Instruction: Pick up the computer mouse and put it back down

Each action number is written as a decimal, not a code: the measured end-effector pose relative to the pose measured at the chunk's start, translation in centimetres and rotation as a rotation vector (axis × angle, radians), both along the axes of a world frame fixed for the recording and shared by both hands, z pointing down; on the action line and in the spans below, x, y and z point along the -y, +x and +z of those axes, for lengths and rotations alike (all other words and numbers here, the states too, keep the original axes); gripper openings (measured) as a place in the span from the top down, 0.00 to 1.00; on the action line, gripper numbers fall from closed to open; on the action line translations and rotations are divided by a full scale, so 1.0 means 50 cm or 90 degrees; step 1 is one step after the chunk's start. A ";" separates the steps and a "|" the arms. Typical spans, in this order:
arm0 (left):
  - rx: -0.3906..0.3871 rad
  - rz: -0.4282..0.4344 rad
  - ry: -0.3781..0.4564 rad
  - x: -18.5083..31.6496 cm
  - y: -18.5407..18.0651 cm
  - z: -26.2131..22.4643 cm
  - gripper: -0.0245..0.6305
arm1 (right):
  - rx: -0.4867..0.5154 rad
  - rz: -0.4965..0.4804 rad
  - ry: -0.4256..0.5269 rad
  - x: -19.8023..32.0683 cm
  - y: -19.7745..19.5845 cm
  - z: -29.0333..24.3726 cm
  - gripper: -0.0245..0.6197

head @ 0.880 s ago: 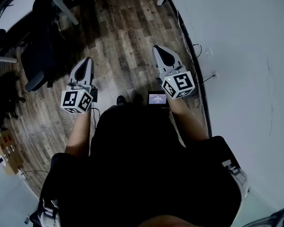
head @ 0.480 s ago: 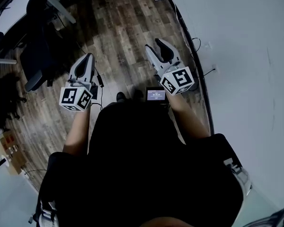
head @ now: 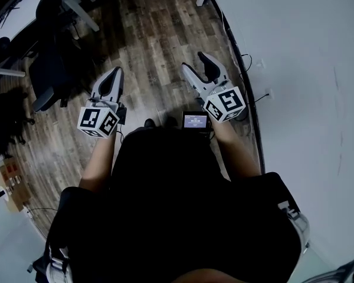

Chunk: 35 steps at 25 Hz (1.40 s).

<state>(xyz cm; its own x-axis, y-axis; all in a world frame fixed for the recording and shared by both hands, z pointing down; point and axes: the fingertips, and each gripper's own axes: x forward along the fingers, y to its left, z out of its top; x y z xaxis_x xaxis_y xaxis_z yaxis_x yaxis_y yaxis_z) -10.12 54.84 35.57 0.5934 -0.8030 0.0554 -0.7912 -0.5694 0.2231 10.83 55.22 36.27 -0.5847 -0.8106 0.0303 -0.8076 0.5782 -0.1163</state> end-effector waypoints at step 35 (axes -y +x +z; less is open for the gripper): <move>-0.044 -0.023 -0.007 0.773 -0.048 0.066 0.97 | 0.022 0.009 -0.021 0.773 -0.012 -0.002 0.58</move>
